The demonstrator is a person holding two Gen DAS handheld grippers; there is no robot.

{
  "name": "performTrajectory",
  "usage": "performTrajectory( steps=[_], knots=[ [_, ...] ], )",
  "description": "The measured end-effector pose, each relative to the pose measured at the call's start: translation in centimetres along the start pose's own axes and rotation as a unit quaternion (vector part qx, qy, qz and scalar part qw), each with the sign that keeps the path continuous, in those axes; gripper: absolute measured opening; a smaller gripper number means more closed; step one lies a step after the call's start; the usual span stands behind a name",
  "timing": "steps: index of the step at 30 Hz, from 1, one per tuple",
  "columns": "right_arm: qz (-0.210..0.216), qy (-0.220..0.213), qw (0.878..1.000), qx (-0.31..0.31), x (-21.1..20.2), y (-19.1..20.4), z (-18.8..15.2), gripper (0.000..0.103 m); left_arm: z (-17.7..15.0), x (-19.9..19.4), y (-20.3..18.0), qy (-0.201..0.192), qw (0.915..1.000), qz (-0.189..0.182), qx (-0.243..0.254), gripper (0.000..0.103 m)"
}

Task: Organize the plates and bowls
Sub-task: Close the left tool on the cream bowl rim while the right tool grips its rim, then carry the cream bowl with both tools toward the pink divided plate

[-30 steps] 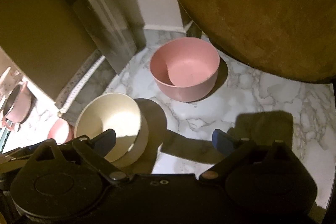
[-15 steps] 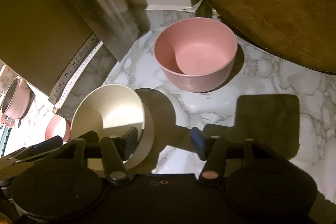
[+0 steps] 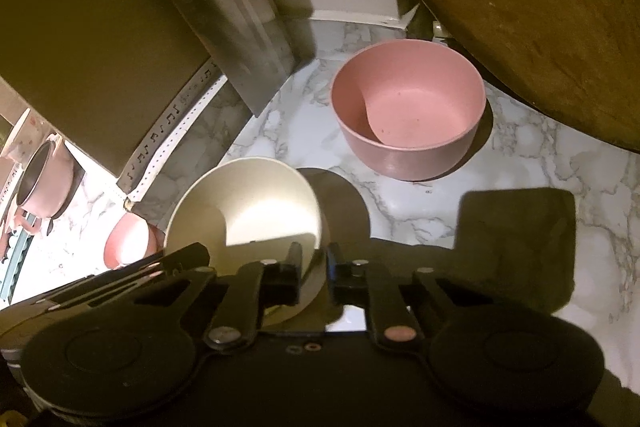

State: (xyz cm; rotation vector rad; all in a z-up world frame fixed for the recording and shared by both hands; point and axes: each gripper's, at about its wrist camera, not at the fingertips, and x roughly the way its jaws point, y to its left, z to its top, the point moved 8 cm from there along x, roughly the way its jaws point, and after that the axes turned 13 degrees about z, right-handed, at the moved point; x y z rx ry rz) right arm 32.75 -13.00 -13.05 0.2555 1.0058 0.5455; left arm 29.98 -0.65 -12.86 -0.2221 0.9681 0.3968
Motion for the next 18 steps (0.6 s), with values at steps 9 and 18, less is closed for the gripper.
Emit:
performTrajectory(
  steps=[9, 18],
  knots=[
    [-0.011, -0.014, 1.0, -0.018, -1.1, 1.1, -0.1, 0.009, -0.3, -1.8, 0.8, -0.004, 1.0, -0.001, 0.005, 0.013],
    [-0.003, -0.023, 0.999, -0.025, -3.5, 3.9, -0.7, 0.01, -0.7, -5.4, 2.8, -0.008, 0.9996, -0.013, 0.022, 0.013]
  ],
)
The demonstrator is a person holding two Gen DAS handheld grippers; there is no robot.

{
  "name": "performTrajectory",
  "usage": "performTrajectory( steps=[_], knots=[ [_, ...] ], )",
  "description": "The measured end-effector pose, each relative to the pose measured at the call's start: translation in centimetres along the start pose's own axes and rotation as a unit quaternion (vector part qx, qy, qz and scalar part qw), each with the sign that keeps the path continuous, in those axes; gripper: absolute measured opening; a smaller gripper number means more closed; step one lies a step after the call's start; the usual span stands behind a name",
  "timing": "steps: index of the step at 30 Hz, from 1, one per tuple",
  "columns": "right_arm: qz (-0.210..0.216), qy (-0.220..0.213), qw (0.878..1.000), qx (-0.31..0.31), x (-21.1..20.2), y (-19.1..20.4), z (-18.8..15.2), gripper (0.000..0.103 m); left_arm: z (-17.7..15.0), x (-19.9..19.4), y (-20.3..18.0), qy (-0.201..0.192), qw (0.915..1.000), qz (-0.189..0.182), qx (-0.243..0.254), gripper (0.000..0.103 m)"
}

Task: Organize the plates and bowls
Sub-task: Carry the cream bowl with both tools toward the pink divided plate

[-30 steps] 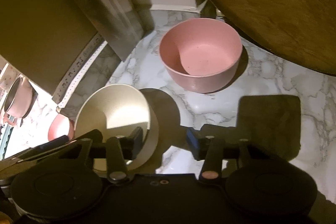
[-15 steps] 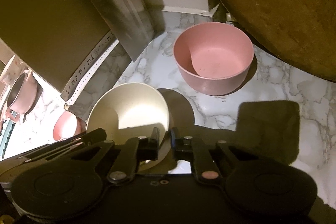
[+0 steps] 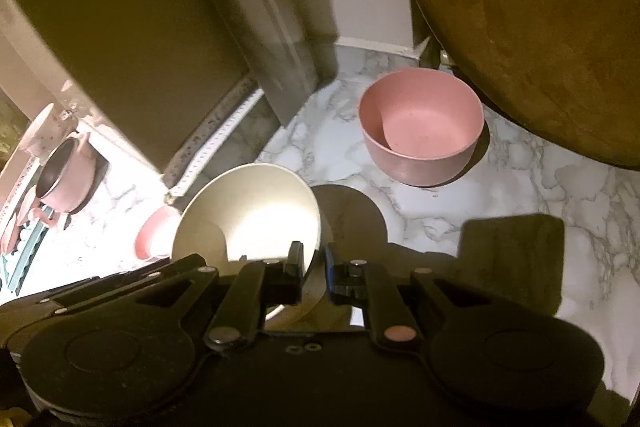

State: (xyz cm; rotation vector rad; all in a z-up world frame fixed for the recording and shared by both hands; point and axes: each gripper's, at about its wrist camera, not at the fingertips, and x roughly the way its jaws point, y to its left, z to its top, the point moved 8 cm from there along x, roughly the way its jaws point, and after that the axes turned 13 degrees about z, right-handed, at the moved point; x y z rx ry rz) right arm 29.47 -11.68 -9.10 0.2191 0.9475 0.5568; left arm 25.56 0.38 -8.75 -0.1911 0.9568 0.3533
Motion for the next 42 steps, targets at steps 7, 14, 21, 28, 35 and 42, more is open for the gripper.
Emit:
performTrajectory(
  steps=[7, 14, 21, 28, 35, 42],
  knots=[
    [0.004, -0.01, 1.0, -0.009, -1.9, 2.9, -0.5, 0.01, -0.5, -2.9, 1.9, -0.011, 0.9999, -0.003, 0.009, 0.013],
    [0.012, -0.01, 1.0, -0.016, -2.4, 5.9, -1.8, 0.01, -1.3, -4.7, 4.6, -0.01, 0.9999, 0.005, 0.009, 0.013],
    [0.016, 0.001, 0.999, -0.028, -1.6, 8.7, -3.5, 0.01, -2.5, -5.5, 7.5, -0.007, 0.9998, 0.016, 0.003, 0.013],
    [0.023, 0.013, 0.999, -0.034, -0.5, 11.1, -5.4, 0.01, -4.5, -5.8, 10.5, 0.008, 0.9997, 0.022, -0.01, 0.013],
    [0.032, 0.037, 0.998, -0.045, 1.2, 12.9, -7.8, 0.01, -6.6, -5.1, 13.1, 0.034, 0.9987, 0.027, -0.026, 0.013],
    [0.031, 0.063, 0.996, -0.051, 2.7, 13.8, -10.1, 0.01, -8.0, -5.0, 14.6, 0.043, 0.9981, 0.032, -0.03, 0.013]
  ],
)
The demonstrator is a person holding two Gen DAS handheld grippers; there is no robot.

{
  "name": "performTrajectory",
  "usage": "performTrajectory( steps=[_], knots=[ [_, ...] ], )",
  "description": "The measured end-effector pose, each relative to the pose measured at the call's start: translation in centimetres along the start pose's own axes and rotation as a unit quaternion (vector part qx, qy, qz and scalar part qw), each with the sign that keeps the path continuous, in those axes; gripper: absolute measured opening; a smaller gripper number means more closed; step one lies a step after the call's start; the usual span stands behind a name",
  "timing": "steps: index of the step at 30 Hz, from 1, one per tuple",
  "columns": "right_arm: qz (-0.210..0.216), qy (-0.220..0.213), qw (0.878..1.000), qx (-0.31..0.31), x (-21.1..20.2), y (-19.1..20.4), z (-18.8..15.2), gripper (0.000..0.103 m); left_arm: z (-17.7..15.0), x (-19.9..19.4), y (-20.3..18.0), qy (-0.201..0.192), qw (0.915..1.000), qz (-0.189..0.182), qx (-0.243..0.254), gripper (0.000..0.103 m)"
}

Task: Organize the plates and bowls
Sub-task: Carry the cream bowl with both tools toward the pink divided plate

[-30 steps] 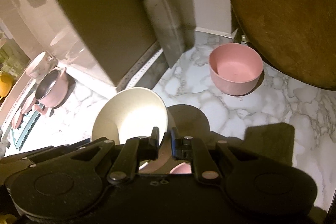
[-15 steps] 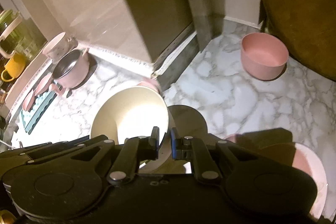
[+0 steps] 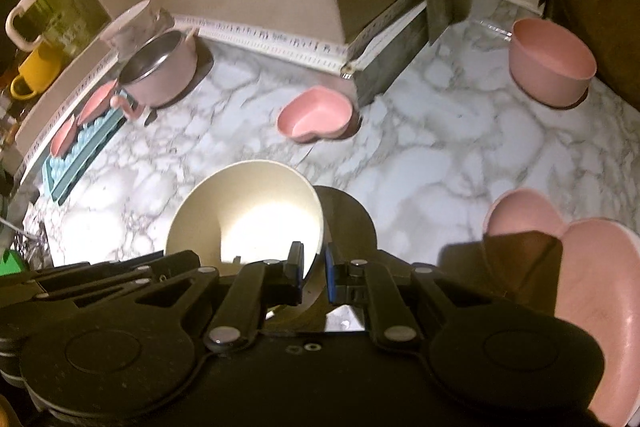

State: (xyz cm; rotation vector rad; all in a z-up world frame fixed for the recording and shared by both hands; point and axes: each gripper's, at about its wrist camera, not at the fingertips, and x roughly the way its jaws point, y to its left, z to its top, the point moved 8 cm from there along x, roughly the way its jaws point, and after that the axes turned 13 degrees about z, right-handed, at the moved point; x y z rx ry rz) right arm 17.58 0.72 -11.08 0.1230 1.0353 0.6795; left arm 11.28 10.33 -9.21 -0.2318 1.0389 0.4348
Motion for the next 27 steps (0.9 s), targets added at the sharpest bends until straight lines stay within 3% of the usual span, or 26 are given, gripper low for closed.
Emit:
performTrajectory(
  steps=[21, 27],
  knots=[
    [0.01, 0.037, 0.999, -0.003, 2.0, 1.0, -2.5, 0.011, -1.9, 1.3, 1.4, 0.022, 0.9997, 0.012, -0.002, 0.013],
    [0.018, 0.039, 0.999, -0.001, 1.9, 1.0, -2.5, 0.018, -2.0, 1.3, 1.3, 0.024, 0.9997, 0.007, -0.003, 0.013]
  ],
)
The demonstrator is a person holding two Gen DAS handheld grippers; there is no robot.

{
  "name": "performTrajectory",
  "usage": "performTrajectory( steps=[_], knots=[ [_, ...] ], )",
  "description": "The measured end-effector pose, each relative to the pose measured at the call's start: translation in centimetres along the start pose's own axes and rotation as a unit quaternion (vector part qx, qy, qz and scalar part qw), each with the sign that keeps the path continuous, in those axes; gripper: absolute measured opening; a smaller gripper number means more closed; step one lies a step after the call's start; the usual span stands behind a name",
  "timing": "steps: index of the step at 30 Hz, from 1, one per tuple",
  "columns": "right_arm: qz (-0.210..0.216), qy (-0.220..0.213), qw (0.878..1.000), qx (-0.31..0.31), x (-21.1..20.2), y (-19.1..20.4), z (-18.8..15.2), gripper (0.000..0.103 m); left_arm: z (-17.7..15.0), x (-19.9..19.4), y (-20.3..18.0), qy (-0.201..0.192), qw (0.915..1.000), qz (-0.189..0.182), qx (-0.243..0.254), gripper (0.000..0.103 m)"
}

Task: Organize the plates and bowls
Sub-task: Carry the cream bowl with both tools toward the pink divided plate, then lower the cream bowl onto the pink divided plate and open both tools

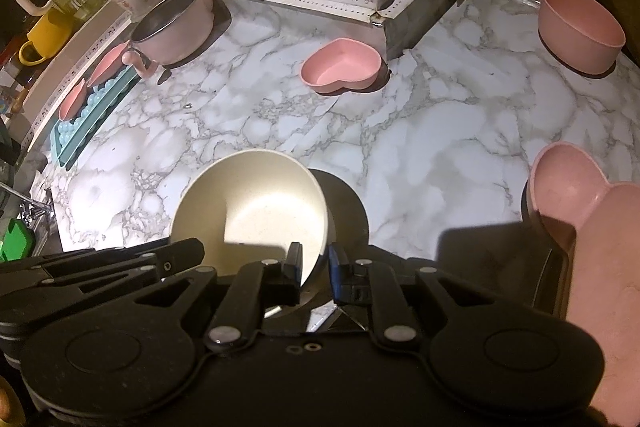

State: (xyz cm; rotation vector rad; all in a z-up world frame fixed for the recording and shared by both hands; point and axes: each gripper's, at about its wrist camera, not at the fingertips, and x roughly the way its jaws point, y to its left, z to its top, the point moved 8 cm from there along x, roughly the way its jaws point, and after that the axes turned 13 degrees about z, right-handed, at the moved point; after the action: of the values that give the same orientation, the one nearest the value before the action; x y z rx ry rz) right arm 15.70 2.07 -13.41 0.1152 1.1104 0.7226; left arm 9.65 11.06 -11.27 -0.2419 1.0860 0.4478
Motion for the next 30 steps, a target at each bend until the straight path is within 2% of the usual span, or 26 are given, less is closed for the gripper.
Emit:
performTrajectory(
  steps=[12, 21, 26, 30],
  knots=[
    [0.003, -0.01, 1.0, -0.004, -1.5, 0.6, 0.2, 0.029, 0.6, -2.1, 0.2, -0.027, 0.9995, -0.006, 0.014, 0.013],
    [0.032, -0.035, 0.999, -0.01, -5.3, 2.0, 1.2, 0.038, 3.1, -5.4, -1.4, -0.073, 0.9963, -0.026, 0.038, 0.013],
    [0.03, -0.06, 0.998, -0.017, -7.9, 1.7, 2.2, 0.053, 4.8, -6.7, -2.7, -0.096, 0.9937, -0.032, 0.05, 0.014],
    [0.017, -0.078, 0.997, -0.018, -9.7, 0.5, 3.1, 0.059, 5.6, -6.9, -4.3, -0.1, 0.9923, -0.038, 0.062, 0.014]
  ],
)
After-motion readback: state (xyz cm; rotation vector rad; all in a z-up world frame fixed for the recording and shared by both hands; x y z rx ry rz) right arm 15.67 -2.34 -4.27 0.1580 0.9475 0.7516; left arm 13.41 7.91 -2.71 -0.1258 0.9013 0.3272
